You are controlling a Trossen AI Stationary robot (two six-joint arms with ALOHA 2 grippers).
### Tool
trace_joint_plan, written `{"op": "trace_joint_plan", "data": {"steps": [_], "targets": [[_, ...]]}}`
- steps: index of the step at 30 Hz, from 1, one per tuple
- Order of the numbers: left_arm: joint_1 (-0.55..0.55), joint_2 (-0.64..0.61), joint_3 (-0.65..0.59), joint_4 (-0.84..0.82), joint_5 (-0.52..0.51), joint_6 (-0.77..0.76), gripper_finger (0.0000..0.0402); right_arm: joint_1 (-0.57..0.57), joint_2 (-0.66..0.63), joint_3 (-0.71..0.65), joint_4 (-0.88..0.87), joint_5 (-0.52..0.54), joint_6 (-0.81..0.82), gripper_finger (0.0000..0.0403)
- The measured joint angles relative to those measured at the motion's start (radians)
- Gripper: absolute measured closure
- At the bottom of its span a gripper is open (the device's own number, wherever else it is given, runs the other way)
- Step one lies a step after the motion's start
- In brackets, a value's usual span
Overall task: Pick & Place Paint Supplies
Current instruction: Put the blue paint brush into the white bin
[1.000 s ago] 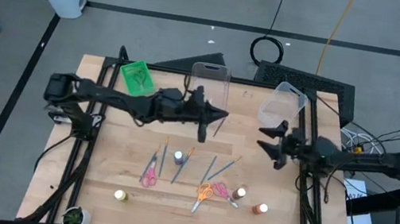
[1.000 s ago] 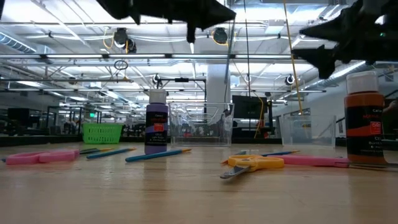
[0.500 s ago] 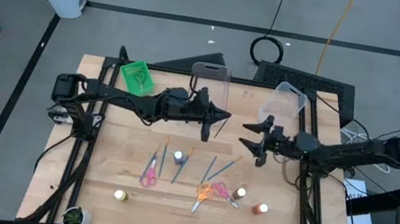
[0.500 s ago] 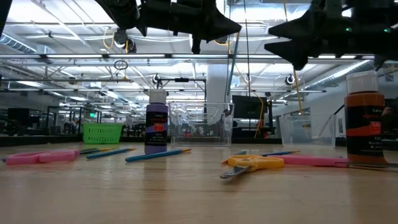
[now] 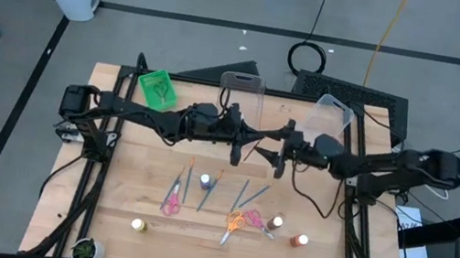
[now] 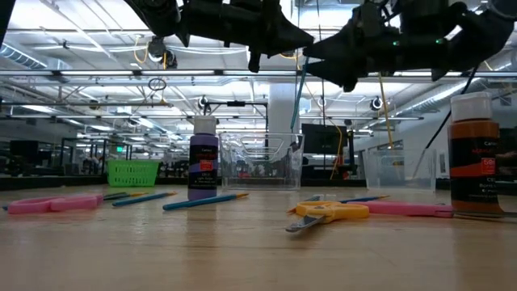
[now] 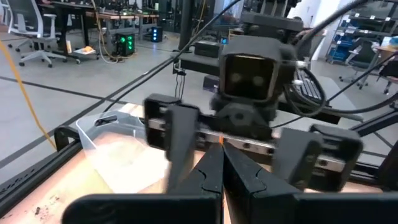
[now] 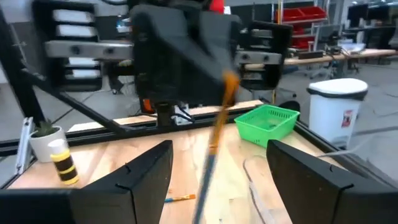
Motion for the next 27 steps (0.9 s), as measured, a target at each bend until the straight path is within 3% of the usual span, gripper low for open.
{"op": "trace_joint_plan", "data": {"steps": [4, 7, 17, 23, 27], "targets": [[0.0, 0.0, 0.0, -0.002, 0.0, -0.001, 0.0401, -0.015, 0.02, 0.01, 0.049, -0.038, 0.019, 0.016], [0.0, 0.0, 0.0, -0.004, 0.0, -0.003, 0.0401, -0.015, 0.026, 0.01, 0.057, -0.04, 0.014, 0.0189], [-0.002, -0.001, 0.0, -0.002, 0.007, -0.003, 0.0401, -0.017, 0.026, 0.01, 0.044, -0.113, -0.045, 0.0387], [-0.001, -0.002, 0.0, -0.002, 0.033, -0.011, 0.0399, -0.017, 0.023, 0.009, 0.04, -0.13, -0.048, 0.0395], [0.007, -0.019, 0.0, -0.012, 0.14, -0.073, 0.0367, -0.016, 0.021, 0.009, 0.036, -0.143, -0.033, 0.0397]]}}
